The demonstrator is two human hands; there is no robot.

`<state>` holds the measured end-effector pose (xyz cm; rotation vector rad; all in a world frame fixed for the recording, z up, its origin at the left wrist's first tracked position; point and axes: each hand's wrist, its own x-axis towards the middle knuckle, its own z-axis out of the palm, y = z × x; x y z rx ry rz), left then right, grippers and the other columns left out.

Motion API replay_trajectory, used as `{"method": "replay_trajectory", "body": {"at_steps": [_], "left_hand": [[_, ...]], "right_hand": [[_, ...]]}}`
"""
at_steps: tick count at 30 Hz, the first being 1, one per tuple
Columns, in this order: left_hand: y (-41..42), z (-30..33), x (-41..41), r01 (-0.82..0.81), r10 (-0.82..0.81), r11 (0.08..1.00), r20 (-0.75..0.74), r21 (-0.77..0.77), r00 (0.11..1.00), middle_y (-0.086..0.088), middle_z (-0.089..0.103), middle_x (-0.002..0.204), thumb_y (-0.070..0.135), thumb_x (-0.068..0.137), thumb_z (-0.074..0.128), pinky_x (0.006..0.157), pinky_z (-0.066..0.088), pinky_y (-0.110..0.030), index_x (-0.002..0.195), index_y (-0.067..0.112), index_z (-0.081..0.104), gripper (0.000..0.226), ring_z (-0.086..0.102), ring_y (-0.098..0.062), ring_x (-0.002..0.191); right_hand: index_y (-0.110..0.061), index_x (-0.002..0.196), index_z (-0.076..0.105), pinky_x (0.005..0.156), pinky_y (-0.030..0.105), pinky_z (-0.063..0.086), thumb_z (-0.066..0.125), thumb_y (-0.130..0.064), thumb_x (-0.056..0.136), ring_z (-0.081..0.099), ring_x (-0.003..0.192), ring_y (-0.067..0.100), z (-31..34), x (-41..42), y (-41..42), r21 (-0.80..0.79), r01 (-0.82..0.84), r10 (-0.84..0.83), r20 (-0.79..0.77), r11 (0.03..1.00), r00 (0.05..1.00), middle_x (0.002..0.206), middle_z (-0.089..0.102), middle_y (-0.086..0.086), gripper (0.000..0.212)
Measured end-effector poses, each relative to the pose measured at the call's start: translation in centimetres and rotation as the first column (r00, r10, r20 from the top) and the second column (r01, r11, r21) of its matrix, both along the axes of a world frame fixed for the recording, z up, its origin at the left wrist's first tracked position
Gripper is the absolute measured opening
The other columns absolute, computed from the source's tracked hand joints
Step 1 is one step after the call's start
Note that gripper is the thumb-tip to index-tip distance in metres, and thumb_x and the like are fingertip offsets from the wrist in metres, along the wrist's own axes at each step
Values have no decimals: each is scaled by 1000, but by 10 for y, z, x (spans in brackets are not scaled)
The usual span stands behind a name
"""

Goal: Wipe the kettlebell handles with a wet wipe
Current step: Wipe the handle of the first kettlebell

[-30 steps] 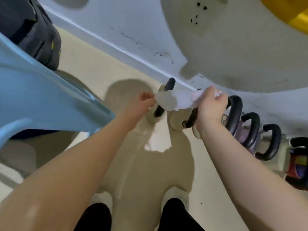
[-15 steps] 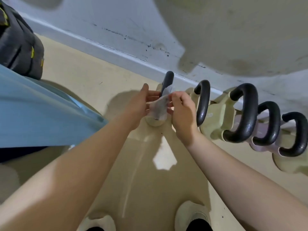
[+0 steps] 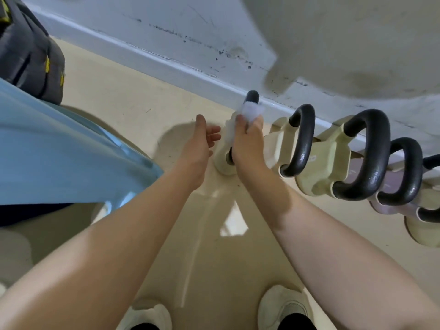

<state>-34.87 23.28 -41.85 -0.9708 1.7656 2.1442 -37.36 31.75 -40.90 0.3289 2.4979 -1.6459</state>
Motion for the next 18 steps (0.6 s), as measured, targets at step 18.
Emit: {"method": "replay_trajectory", "body": {"at_steps": [18], "left_hand": [[-15,5,4,-53,53,999,-10,-13,999,6,60,95,50,97,13,95,39,-32,87,26,60,54,51,-14,100]], "right_hand": [[-9,79,67,108,50,21,53,-23,81,59,111,34,-12,2,40,994,-61,879,-46,85,475,97,68,11,19]]}}
